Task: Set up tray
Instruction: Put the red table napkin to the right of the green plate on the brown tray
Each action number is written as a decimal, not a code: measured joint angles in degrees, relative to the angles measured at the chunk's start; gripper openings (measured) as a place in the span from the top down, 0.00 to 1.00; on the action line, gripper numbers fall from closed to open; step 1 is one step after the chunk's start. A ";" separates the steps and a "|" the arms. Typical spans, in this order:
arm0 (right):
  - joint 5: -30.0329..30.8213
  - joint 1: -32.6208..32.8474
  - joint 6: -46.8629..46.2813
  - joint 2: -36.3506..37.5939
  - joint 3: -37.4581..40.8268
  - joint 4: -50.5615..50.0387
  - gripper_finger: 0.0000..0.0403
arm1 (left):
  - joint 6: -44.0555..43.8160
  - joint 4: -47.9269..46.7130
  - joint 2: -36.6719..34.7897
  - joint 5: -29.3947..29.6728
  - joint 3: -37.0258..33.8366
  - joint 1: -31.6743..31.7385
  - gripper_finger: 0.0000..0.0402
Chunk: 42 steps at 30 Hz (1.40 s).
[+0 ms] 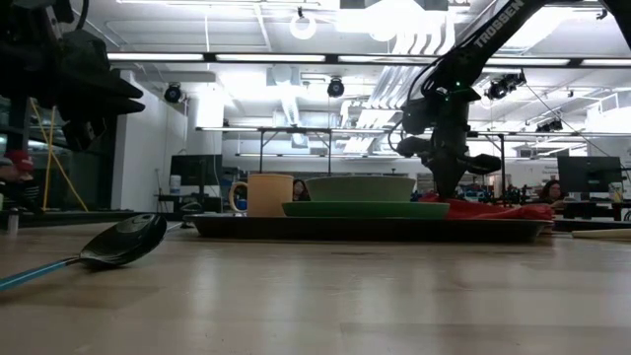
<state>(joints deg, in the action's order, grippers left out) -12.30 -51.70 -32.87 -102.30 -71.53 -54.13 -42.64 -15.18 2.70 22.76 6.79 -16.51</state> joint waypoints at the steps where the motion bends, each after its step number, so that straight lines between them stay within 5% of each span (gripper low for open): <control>1: 0.04 0.00 0.15 0.00 0.00 0.02 1.00 | 0.01 0.00 -0.01 0.00 -0.01 0.00 0.72; 9: 0.40 -0.04 1.86 0.00 0.02 1.97 0.97 | 0.14 0.01 0.00 0.04 -0.01 0.00 0.72; 23: 2.81 -0.04 0.75 0.02 0.02 2.51 0.69 | -0.10 0.02 -0.02 0.15 -0.01 0.00 0.72; 42: -1.29 2.52 8.46 3.09 0.02 -17.95 0.70 | -0.74 -0.02 -0.02 0.20 -0.01 0.00 0.72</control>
<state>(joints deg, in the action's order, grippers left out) -13.59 -49.18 -24.40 -99.21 -71.50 -72.08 -43.38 -15.20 2.68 22.96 6.79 -16.51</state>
